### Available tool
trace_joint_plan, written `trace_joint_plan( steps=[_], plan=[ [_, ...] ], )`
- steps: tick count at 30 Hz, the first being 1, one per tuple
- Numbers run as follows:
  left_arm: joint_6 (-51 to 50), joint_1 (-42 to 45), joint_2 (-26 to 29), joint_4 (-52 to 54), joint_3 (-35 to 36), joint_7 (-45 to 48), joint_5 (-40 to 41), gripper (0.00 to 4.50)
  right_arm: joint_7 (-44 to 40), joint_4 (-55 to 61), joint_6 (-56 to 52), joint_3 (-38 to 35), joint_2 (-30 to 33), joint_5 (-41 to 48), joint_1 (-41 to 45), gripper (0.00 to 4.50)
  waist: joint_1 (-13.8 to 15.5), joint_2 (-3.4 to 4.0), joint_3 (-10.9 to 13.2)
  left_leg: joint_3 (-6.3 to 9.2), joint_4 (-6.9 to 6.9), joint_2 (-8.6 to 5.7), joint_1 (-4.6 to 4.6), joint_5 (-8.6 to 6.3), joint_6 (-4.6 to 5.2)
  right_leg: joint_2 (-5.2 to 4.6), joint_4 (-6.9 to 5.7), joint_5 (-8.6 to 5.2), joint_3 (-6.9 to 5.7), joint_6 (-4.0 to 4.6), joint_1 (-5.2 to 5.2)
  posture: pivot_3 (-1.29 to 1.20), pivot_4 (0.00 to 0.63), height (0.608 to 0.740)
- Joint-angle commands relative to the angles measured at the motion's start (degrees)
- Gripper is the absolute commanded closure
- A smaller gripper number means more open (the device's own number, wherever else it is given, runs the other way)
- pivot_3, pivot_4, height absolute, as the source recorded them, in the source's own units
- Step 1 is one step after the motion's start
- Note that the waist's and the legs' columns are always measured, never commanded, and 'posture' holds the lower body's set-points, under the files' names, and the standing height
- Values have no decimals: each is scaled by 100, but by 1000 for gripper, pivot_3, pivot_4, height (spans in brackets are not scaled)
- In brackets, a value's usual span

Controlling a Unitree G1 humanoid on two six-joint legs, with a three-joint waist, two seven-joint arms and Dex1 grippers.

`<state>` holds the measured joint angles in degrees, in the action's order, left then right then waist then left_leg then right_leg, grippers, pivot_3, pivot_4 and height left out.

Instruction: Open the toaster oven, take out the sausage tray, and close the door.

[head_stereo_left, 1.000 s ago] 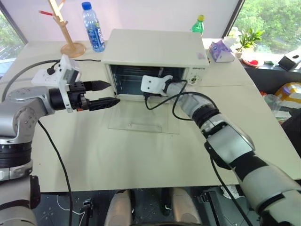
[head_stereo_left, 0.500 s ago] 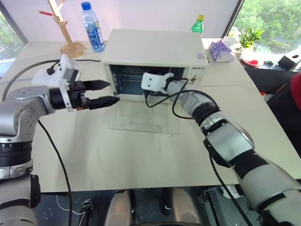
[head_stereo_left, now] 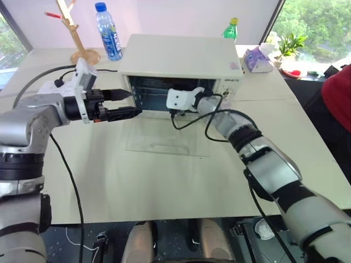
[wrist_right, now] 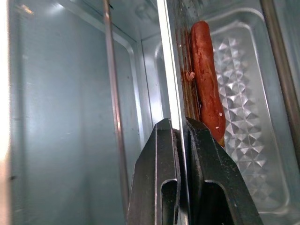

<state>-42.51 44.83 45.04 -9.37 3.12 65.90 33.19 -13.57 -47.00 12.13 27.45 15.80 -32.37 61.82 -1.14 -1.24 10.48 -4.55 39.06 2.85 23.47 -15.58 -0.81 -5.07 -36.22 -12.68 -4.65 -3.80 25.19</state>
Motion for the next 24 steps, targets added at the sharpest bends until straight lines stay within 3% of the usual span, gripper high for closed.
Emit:
trace_joint_plan(
  steps=[1, 6, 12, 24],
  plan=[
    [371, 423, -75, -501, -103, 215, -237, 0, -429, 1213, -254, -100, -7, 187, -605, 4458, -1, -1, -1, 0, 0, 0, 0, 0, 0, 1, 0, 0, 0, 0, 0, 0, 150, 722],
    [875, 841, -274, -1362, -388, 531, -669, 0, -874, 2615, -806, -192, 140, 90, -1274, 4458, 11, -3, -2, 0, 1, 1, -2, -3, 5, 4, -1, 0, -1, 0, 0, 0, 150, 722],
    [1177, 1189, -390, -1985, -475, 817, -949, 0, -1197, 3516, -1153, -290, 266, 18, -1734, 4458, 29, -4, -2, 1, 7, 1, -4, -11, 20, 4, -7, 0, -1, 0, -1, 0, 150, 722],
    [635, 912, -196, -1378, -241, 1088, -677, 0, -1803, 5163, -1118, -564, 1058, 26, -2880, 4458, 55, -5, -2, 2, 6, 0, -1, -12, 22, 2, -1, 0, -1, 0, -1, 0, 150, 722]
  ],
)
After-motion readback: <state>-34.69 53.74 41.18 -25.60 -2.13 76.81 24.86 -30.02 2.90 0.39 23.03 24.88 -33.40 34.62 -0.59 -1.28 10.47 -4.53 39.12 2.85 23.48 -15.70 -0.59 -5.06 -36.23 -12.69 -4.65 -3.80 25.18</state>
